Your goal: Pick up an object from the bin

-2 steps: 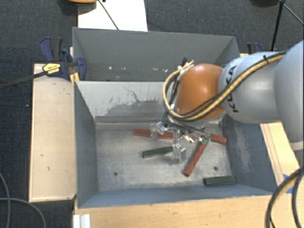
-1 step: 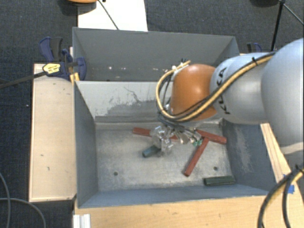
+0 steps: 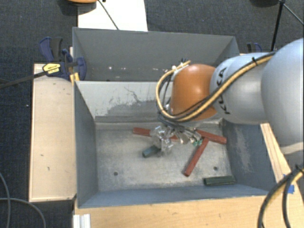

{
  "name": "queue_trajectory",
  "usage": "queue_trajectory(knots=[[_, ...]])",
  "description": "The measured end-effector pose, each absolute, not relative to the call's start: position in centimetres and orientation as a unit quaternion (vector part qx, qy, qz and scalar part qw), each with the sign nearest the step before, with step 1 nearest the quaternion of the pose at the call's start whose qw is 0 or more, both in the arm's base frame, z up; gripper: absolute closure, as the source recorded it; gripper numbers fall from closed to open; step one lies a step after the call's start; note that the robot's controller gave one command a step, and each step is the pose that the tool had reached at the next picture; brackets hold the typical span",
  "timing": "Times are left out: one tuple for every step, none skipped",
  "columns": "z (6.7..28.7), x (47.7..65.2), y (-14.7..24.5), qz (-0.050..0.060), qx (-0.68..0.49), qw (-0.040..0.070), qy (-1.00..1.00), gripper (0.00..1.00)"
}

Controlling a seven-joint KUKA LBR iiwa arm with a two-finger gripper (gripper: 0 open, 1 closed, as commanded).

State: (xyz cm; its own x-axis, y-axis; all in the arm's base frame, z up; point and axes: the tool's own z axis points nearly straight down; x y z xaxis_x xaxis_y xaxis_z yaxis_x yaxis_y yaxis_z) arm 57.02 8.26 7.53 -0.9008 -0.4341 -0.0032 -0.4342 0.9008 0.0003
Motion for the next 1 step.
queue_trajectory(knots=[[20.79,58.76,6.87,0.0,-0.215,0.002,0.977,1.0]])
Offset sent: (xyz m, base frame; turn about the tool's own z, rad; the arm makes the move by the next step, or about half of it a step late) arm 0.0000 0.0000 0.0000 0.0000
